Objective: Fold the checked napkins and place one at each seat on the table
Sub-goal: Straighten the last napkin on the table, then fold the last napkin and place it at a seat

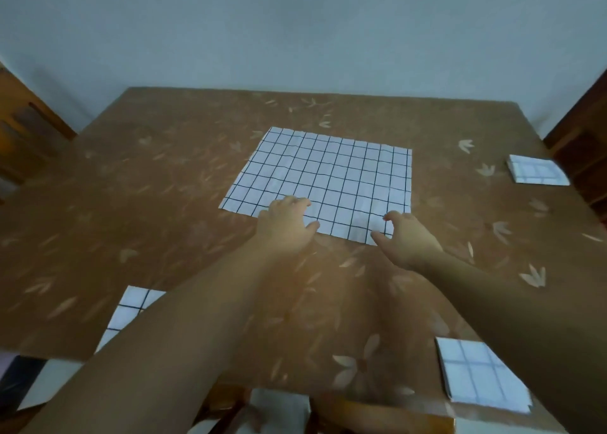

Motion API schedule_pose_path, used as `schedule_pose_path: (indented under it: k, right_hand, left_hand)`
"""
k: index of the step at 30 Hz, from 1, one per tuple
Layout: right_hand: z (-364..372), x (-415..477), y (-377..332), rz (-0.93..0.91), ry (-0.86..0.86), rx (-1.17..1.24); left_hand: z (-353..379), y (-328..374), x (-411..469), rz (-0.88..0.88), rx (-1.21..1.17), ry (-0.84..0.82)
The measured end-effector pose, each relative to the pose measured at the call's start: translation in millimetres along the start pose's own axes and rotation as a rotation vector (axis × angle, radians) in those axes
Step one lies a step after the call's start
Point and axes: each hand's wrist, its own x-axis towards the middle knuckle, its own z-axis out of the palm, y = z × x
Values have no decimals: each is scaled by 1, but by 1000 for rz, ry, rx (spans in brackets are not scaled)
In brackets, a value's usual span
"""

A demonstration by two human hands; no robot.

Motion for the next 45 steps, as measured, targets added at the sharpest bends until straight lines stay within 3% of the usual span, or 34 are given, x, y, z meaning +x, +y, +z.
schedule_pose_path:
  k: [11,16,21,27,33,36,42,45]
  right_hand:
    - [69,130,25,-73,18,-152]
    - [98,140,31,-71,105,-211]
    - [93,137,31,-81,72,-221]
    - [99,116,30,-139,71,-192]
    - [99,67,25,-198,91,-177]
    - [97,30,14,-181,43,-141]
    - [85,-42,-10,-158,-14,4]
    - [79,-75,-10,-163,-46,13]
  left_hand:
    - [90,-52,115,-118,155,-72]
    - [120,-59,121,-203,141,-5]
    - [118,-57,119,-204,143,-19]
    - [121,-46,90,-202,118,-13]
    - [129,-35,46,-108,65,118]
    - [123,-35,25,-73,55,82]
    - [95,-15,0,-178,-315,93]
    - [90,-15,-14,-154,-378,77]
